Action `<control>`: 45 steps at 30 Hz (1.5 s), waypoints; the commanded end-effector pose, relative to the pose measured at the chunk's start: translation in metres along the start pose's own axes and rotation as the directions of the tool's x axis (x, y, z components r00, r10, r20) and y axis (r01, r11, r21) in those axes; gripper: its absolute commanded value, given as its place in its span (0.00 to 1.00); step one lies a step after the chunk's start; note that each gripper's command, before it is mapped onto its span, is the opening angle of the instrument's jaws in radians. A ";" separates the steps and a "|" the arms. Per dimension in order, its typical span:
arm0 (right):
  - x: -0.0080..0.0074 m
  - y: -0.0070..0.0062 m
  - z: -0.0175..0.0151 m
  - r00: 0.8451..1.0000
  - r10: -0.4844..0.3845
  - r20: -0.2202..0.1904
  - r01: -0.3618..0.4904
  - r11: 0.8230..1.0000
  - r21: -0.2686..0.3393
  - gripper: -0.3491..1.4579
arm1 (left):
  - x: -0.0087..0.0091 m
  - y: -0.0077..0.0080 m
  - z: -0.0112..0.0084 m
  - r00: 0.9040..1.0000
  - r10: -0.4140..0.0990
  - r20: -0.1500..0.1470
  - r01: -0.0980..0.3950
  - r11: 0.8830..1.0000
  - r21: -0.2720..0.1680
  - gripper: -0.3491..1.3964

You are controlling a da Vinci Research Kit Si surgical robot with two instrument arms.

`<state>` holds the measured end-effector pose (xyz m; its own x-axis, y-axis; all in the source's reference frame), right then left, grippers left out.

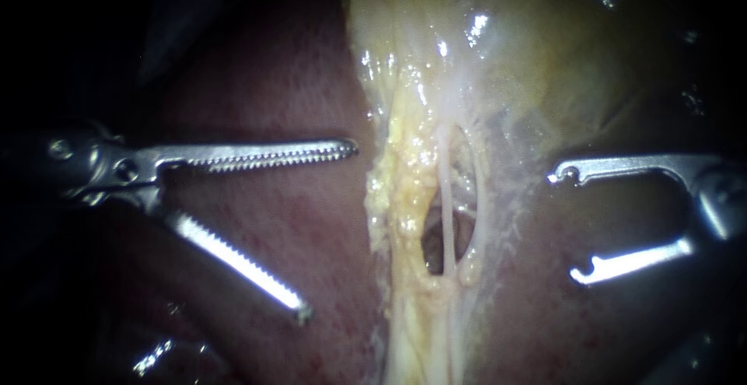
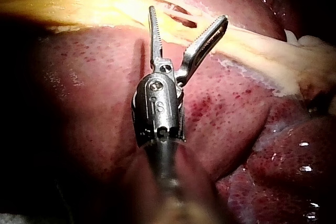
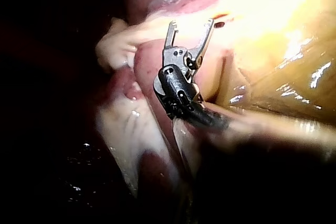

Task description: Grabbing gallbladder

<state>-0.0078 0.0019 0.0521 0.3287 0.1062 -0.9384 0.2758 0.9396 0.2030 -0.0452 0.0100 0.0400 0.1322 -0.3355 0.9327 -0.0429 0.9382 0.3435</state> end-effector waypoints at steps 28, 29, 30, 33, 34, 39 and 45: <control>0.0001 0.0000 -0.0002 1.000 0.000 -0.001 0.000 1.000 0.001 0.52 | 0.0006 0.0028 0.0029 0.950 -0.246 -0.191 0.223 0.965 -0.137 0.65; 0.0001 0.0000 -0.0002 1.000 0.000 -0.001 0.000 1.000 0.001 0.52 | 0.0009 0.0029 0.0030 0.946 -0.257 -0.196 0.232 0.962 -0.141 0.64; 0.0001 0.0000 -0.0002 1.000 0.000 -0.001 0.000 1.000 0.001 0.52 | 0.0011 0.0029 0.0031 0.944 -0.263 -0.198 0.237 0.961 -0.144 0.63; 0.0001 0.0000 -0.0002 1.000 0.000 -0.001 0.000 1.000 0.001 0.52 | 0.0017 0.0030 0.0034 0.939 -0.278 -0.202 0.251 0.956 -0.151 0.63; 0.0001 0.0000 -0.0002 1.000 0.000 -0.001 0.000 1.000 0.001 0.52 | 0.0019 0.0030 0.0036 0.938 -0.283 -0.202 0.255 0.955 -0.154 0.63; 0.0000 0.0000 -0.0002 1.000 0.000 -0.001 0.000 1.000 0.000 0.52 | 0.0025 0.0030 0.0042 0.929 -0.310 -0.205 0.279 0.946 -0.166 0.59; -0.0001 0.0000 -0.0002 1.000 0.000 -0.001 0.000 1.000 0.000 0.52 | 0.0029 0.0030 0.0047 0.907 -0.375 -0.193 0.341 0.921 -0.185 0.43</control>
<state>-0.0080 0.0020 0.0521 0.3280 0.1063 -0.9387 0.2762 0.9394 0.2029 -0.0496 0.0114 0.0443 0.3243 -0.6504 0.6868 0.1948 0.7564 0.6244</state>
